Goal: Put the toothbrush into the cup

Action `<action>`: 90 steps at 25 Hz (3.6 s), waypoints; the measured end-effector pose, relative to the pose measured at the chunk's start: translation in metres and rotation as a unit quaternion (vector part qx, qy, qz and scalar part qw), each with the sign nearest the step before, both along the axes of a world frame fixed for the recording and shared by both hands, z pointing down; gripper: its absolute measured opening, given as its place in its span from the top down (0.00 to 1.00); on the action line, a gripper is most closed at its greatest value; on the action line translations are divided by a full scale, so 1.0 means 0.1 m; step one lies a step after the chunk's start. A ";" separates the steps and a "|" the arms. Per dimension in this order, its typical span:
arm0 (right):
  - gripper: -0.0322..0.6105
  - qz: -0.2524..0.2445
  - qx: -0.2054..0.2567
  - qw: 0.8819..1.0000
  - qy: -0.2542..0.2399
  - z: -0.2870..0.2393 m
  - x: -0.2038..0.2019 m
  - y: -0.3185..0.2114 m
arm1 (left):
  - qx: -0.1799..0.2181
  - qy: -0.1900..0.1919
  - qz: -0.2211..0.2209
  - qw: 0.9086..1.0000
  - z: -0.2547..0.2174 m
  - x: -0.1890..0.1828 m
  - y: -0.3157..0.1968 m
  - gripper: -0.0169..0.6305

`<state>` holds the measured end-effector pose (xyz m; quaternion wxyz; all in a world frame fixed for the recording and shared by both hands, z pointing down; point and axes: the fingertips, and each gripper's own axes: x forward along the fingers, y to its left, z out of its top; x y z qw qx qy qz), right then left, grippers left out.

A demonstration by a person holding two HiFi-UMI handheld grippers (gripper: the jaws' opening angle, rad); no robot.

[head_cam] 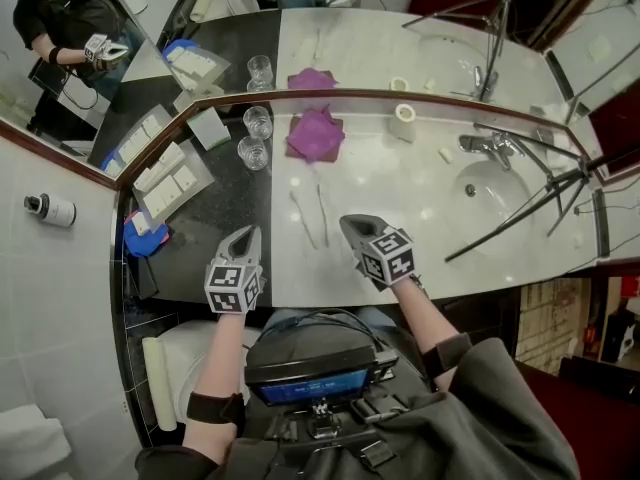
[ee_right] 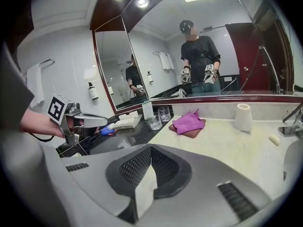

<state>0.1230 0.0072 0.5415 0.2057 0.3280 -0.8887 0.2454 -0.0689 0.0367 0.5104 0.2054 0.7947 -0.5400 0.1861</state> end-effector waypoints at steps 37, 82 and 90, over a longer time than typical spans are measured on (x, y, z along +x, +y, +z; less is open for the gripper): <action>0.70 0.056 -0.187 0.948 0.250 1.43 -0.37 -0.62 | -0.060 0.042 0.070 0.995 0.62 -0.51 -0.44 0.97; 0.87 0.030 -0.066 0.984 0.163 0.64 -0.52 -0.82 | -0.048 0.040 0.045 0.997 0.49 -0.55 -0.38 0.97; 0.86 0.030 0.009 0.995 0.098 0.18 -0.34 -0.79 | -0.039 0.047 0.037 0.997 0.38 -0.36 -0.40 0.97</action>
